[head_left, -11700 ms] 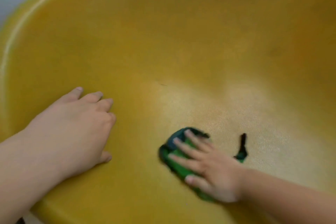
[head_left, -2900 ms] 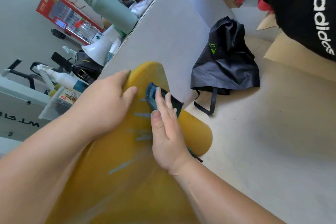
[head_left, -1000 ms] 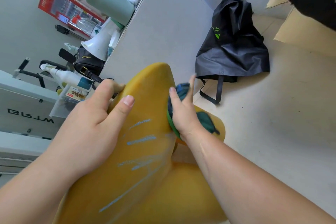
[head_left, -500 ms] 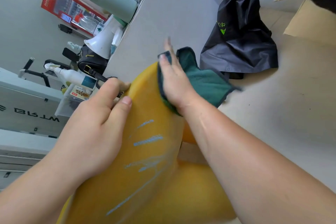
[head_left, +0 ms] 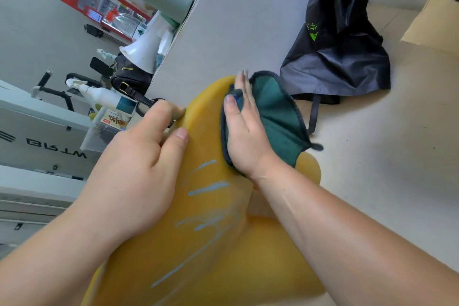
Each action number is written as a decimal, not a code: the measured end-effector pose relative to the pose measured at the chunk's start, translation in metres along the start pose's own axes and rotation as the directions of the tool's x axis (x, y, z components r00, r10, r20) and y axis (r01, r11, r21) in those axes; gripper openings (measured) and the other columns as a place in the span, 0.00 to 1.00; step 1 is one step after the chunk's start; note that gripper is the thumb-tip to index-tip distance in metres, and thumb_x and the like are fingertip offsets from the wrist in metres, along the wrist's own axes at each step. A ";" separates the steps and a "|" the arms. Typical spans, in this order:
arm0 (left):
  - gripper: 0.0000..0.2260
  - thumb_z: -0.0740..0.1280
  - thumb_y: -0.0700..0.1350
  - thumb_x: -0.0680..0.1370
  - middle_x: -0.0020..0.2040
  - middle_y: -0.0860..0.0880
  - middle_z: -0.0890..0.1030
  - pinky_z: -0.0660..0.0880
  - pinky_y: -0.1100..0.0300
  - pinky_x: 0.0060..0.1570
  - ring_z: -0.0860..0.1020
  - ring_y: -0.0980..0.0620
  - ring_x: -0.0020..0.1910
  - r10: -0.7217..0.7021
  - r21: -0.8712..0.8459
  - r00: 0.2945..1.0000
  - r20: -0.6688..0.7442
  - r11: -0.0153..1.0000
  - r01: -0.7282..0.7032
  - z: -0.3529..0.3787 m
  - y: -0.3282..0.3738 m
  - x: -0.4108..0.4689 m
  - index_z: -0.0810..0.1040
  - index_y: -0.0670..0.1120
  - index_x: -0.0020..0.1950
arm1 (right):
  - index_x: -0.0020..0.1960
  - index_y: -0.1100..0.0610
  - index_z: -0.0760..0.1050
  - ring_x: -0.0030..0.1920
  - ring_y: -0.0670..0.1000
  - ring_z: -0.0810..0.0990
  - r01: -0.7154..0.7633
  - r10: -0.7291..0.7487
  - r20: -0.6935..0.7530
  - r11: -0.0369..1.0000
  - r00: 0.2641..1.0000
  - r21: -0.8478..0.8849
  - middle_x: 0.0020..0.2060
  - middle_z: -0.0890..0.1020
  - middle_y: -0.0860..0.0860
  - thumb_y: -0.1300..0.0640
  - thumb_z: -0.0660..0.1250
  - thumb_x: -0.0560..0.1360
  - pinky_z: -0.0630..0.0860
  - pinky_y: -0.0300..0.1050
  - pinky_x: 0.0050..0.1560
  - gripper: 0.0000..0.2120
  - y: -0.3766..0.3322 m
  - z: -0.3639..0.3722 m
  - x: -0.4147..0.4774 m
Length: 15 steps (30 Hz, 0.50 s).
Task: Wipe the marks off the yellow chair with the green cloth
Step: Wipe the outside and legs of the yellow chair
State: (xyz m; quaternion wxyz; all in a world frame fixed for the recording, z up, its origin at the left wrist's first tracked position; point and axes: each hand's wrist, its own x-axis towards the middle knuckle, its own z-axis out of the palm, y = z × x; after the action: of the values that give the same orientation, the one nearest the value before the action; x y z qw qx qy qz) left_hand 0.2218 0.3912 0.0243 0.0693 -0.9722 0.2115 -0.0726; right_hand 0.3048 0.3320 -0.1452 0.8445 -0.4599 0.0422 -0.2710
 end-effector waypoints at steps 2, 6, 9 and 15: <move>0.08 0.55 0.57 0.78 0.38 0.50 0.82 0.73 0.56 0.37 0.76 0.57 0.40 -0.001 -0.004 1.000 0.008 1.000 0.001 -0.001 0.001 0.000 0.69 0.63 0.55 | 0.83 0.52 0.47 0.81 0.41 0.44 0.013 -0.014 0.032 0.999 0.999 0.035 0.82 0.49 0.44 0.45 0.49 0.84 0.42 0.44 0.81 0.30 0.002 -0.009 0.024; 0.08 0.55 0.57 0.78 0.38 0.52 0.82 0.73 0.57 0.36 0.76 0.58 0.40 -0.007 -0.019 1.000 0.013 1.000 0.007 -0.002 0.002 -0.001 0.69 0.63 0.55 | 0.82 0.39 0.49 0.80 0.41 0.49 -0.317 0.309 0.073 0.913 0.948 0.256 0.82 0.53 0.40 0.31 0.53 0.80 0.47 0.51 0.82 0.33 0.055 -0.011 0.018; 0.07 0.55 0.57 0.78 0.39 0.58 0.81 0.69 0.60 0.34 0.75 0.64 0.43 -0.013 -0.019 1.000 0.005 1.000 0.013 -0.002 0.001 -0.001 0.69 0.65 0.55 | 0.79 0.34 0.55 0.79 0.48 0.61 -0.541 0.558 0.041 0.781 0.829 0.314 0.79 0.63 0.42 0.13 0.54 0.59 0.57 0.59 0.79 0.53 0.091 0.002 -0.026; 0.09 0.56 0.57 0.78 0.41 0.62 0.80 0.66 0.63 0.33 0.75 0.67 0.43 0.008 -0.028 1.000 0.001 1.000 -0.008 -0.001 -0.004 -0.002 0.70 0.65 0.57 | 0.79 0.42 0.39 0.79 0.36 0.39 -0.188 0.194 -0.115 0.980 0.974 0.064 0.81 0.41 0.39 0.31 0.43 0.76 0.40 0.45 0.81 0.35 0.014 0.025 -0.095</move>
State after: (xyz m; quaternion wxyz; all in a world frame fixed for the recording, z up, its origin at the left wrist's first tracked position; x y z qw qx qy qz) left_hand 0.2219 0.3956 0.0261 0.0563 -0.9723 0.2161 -0.0689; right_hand 0.2383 0.4036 -0.1591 0.8744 -0.4141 0.1301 -0.2170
